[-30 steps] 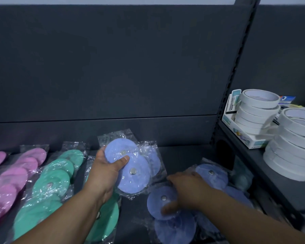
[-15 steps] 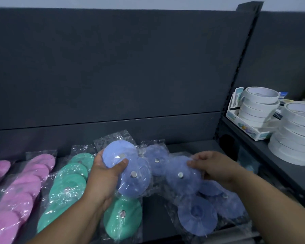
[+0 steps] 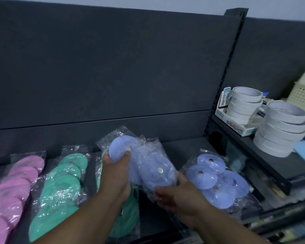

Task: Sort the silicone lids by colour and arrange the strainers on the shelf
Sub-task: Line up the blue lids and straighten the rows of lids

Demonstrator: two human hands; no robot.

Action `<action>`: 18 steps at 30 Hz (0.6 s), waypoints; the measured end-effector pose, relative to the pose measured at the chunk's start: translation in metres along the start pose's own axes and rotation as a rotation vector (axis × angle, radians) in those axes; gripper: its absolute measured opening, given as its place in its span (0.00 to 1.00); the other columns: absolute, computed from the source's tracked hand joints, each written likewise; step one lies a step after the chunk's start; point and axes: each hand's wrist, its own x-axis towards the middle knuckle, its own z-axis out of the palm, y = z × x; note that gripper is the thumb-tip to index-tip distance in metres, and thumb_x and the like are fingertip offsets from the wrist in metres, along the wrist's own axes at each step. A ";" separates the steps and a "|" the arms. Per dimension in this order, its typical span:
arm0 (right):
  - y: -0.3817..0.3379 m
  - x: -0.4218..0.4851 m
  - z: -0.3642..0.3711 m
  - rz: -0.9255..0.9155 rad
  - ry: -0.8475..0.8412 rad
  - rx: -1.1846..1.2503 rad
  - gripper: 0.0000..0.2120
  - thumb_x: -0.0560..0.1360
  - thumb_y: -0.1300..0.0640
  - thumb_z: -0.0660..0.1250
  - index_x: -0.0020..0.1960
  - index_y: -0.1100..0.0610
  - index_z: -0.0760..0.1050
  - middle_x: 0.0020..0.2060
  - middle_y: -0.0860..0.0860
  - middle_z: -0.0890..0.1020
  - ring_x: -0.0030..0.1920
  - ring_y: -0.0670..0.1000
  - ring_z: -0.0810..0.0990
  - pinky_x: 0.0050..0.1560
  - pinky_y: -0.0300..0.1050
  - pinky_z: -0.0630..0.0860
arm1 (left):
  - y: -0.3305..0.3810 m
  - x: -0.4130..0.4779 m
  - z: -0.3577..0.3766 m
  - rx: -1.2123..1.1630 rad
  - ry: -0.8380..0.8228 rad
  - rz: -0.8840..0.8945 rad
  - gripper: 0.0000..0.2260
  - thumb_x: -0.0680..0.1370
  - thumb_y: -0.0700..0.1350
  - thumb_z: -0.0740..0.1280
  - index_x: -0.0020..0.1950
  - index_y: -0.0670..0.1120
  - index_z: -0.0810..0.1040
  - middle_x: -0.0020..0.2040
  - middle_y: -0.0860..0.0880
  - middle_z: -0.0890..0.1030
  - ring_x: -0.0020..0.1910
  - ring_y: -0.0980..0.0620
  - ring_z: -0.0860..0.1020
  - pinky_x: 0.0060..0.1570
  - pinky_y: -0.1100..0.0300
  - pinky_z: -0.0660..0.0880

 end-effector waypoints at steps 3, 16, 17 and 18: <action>0.000 0.001 0.001 -0.022 -0.011 -0.026 0.21 0.68 0.70 0.72 0.56 0.54 0.72 0.42 0.58 0.84 0.34 0.55 0.81 0.39 0.47 0.79 | -0.001 -0.006 0.009 0.022 -0.007 0.022 0.22 0.73 0.46 0.72 0.64 0.44 0.72 0.56 0.44 0.81 0.52 0.46 0.82 0.49 0.50 0.80; -0.040 0.028 -0.055 -0.136 -0.017 -0.372 0.33 0.62 0.43 0.78 0.62 0.54 0.71 0.49 0.51 0.84 0.49 0.51 0.83 0.53 0.51 0.80 | -0.009 -0.029 0.038 0.145 -0.043 0.030 0.27 0.71 0.27 0.67 0.64 0.48 0.68 0.53 0.44 0.82 0.49 0.44 0.82 0.49 0.46 0.79; -0.047 0.032 -0.061 -0.177 0.027 -0.449 0.35 0.63 0.41 0.76 0.64 0.52 0.70 0.50 0.49 0.82 0.49 0.49 0.82 0.54 0.48 0.79 | -0.010 -0.030 0.037 0.158 -0.060 -0.021 0.26 0.72 0.26 0.66 0.64 0.49 0.68 0.52 0.43 0.82 0.49 0.43 0.82 0.48 0.46 0.79; -0.052 0.037 -0.067 -0.212 0.061 -0.535 0.33 0.65 0.41 0.75 0.65 0.51 0.69 0.50 0.48 0.81 0.48 0.46 0.81 0.51 0.42 0.79 | -0.011 -0.032 0.034 0.175 -0.084 -0.077 0.26 0.72 0.26 0.65 0.64 0.49 0.69 0.52 0.43 0.82 0.48 0.42 0.82 0.47 0.47 0.80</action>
